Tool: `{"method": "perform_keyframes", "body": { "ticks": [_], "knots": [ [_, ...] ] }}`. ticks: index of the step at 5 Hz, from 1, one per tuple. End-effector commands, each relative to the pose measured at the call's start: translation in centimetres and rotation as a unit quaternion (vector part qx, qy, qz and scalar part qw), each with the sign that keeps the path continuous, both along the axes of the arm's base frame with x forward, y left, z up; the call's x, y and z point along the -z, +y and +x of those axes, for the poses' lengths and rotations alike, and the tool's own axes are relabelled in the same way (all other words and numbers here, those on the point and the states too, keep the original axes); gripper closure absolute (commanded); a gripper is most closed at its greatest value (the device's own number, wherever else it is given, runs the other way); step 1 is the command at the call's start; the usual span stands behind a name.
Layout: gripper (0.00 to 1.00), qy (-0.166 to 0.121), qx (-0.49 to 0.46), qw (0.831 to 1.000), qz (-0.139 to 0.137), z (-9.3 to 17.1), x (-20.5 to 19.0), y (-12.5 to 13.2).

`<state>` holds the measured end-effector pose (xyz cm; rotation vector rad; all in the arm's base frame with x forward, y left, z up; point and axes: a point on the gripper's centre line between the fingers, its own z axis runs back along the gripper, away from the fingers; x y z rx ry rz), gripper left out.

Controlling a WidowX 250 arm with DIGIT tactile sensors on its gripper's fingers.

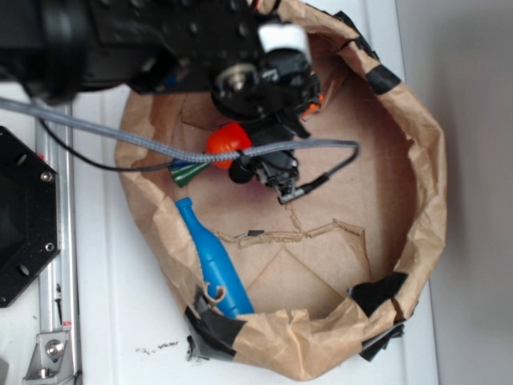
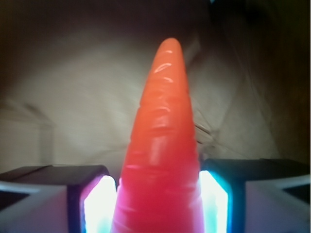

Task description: Grab the carrot.

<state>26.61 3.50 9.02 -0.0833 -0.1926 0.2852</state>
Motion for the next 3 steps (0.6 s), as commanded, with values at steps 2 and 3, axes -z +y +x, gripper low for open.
{"method": "perform_keyframes", "body": {
  "ticks": [2, 3],
  "knots": [
    [1.0, 0.001, 0.196, 0.979, -0.05, 1.3, -7.3, -5.1],
    [1.0, -0.007, 0.191, 0.981, -0.035, 1.5, -6.8, -5.0]
  ]
}}
